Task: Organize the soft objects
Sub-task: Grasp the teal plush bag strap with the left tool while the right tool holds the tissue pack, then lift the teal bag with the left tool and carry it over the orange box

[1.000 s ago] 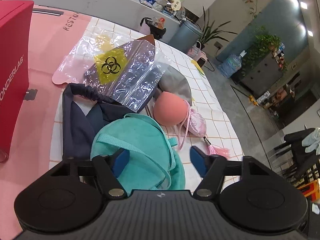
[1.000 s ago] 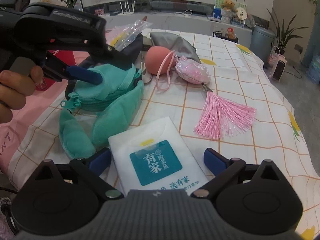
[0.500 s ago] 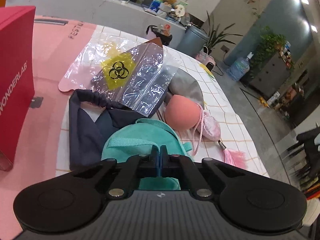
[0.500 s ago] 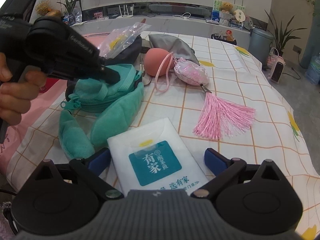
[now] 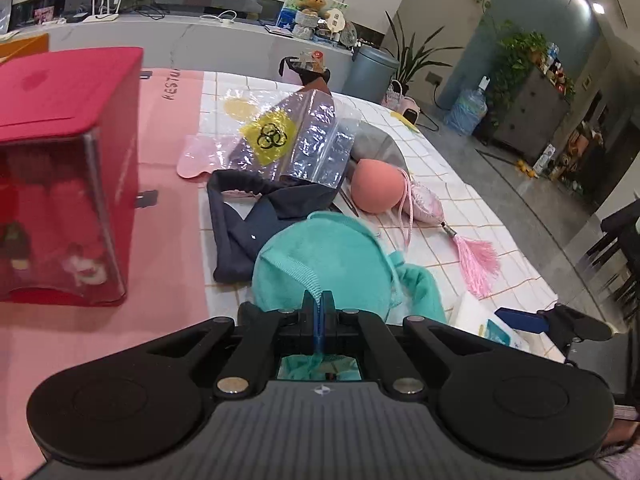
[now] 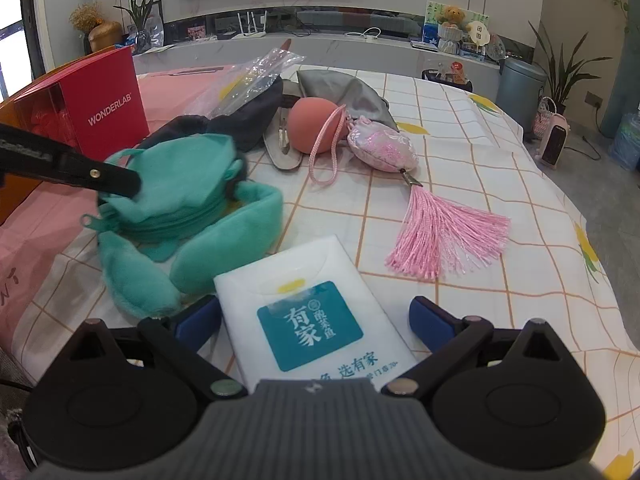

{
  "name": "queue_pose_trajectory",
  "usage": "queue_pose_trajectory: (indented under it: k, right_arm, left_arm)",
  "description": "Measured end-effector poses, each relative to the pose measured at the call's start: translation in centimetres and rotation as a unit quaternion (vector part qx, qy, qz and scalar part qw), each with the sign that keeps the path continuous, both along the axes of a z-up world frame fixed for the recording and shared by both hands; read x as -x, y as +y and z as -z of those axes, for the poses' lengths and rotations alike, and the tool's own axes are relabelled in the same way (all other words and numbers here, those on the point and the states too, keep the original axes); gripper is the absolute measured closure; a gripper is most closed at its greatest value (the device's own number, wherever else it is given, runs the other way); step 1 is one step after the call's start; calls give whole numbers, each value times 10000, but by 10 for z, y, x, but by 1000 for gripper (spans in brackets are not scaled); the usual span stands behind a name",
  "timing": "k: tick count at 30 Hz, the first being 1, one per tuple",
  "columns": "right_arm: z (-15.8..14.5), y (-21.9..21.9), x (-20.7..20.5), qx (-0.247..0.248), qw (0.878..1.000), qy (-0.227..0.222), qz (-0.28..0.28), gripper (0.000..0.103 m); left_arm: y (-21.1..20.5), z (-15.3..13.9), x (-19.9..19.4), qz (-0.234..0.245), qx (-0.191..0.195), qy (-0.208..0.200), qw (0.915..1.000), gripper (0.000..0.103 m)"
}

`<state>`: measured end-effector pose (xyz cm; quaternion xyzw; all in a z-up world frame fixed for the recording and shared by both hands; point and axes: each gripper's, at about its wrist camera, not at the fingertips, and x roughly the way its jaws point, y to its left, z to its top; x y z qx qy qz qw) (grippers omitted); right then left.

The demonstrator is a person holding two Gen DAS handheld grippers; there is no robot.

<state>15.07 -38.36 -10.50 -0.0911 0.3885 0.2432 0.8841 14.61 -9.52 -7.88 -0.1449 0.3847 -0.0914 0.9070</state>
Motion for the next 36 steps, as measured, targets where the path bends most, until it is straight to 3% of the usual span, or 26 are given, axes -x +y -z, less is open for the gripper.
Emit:
queue_pose_trajectory:
  k: [6, 9, 10, 11, 17, 28, 36]
  right_arm:
    - [0, 0, 0, -6, 10000, -11, 10, 4]
    - [-3, -2, -1, 7, 10000, -48, 85, 15]
    - [-5, -4, 0, -29, 9999, -49, 116, 24]
    - [-7, -5, -2, -43, 9998, -53, 187, 27]
    - [-10, -2, -3, 121, 9998, -44, 139, 32]
    - [-39, 5, 6, 635, 9976, -262, -6, 33]
    - [-84, -6, 16, 410, 9966, -536, 482, 33]
  left_arm:
    - [5, -18, 5, -16, 205, -344, 9992, 103]
    - [5, -24, 4, 7, 279, -415, 9987, 103]
    - [4, -26, 4, -1, 271, -440, 9987, 103]
    - [4, -27, 4, -8, 274, -461, 9986, 103]
    - [8, -34, 6, 36, 389, -562, 9977, 103]
    - [22, -54, 13, 17, 554, -834, 9950, 103]
    - [34, -76, 21, -53, 752, -978, 9923, 103]
